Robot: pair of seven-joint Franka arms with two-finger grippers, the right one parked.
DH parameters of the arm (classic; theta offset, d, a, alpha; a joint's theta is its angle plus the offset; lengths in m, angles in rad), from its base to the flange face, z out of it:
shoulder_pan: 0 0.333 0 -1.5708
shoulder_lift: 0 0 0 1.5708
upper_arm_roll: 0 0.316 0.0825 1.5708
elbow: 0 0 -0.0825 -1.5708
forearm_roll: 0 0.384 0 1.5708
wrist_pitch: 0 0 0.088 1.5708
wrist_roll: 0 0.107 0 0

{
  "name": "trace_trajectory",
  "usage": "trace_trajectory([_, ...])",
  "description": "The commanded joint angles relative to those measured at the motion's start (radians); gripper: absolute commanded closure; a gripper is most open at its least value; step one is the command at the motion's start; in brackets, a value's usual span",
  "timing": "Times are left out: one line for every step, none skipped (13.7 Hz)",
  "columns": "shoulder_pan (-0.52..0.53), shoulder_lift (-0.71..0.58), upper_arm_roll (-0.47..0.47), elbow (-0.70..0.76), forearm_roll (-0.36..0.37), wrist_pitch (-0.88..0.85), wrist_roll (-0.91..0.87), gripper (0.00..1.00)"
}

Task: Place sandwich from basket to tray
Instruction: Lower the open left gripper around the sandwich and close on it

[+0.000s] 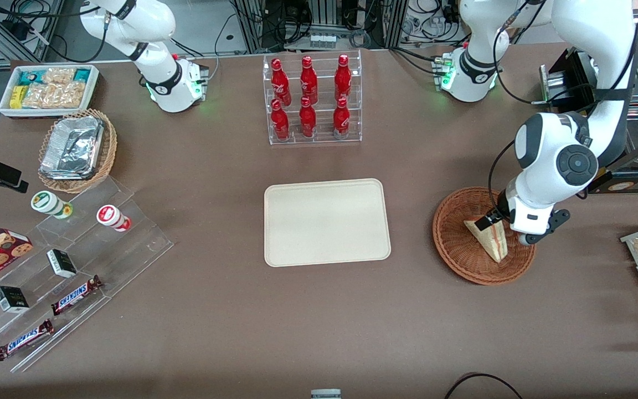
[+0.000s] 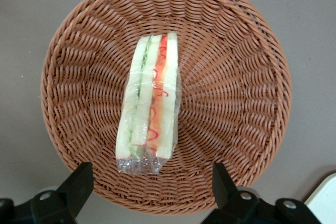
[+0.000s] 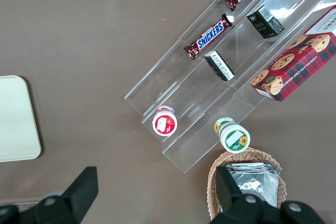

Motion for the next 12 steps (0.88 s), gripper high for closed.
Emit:
trace_trajectory([0.0, -0.01, 0.01, -0.023, 0.01, 0.017, -0.028, 0.0])
trace_trajectory([0.0, -0.008, 0.01, -0.023, 0.01, 0.017, -0.028, 0.0])
trace_trajectory([0.0, -0.004, 0.011, -0.021, 0.01, 0.018, -0.028, 0.0])
trace_trajectory([0.0, 0.005, 0.013, -0.021, 0.01, 0.028, -0.028, 0.0])
trace_trajectory([0.0, 0.016, 0.013, -0.023, 0.01, 0.055, -0.031, 0.0])
trace_trajectory([0.0, 0.036, 0.013, -0.023, 0.01, 0.08, -0.043, 0.0])
trace_trajectory([0.0, 0.057, 0.013, -0.023, 0.01, 0.106, -0.048, 0.0])
trace_trajectory([-0.002, 0.071, 0.014, -0.023, 0.01, 0.127, -0.05, 0.0])
trace_trajectory([-0.002, 0.085, 0.014, -0.023, 0.01, 0.146, -0.051, 0.0])
trace_trajectory([-0.002, 0.097, 0.014, -0.021, 0.01, 0.158, -0.051, 0.0])
trace_trajectory([-0.002, 0.108, 0.014, -0.021, 0.01, 0.167, -0.051, 0.0])
trace_trajectory([-0.002, 0.113, 0.014, -0.021, 0.01, 0.169, -0.05, 0.0])
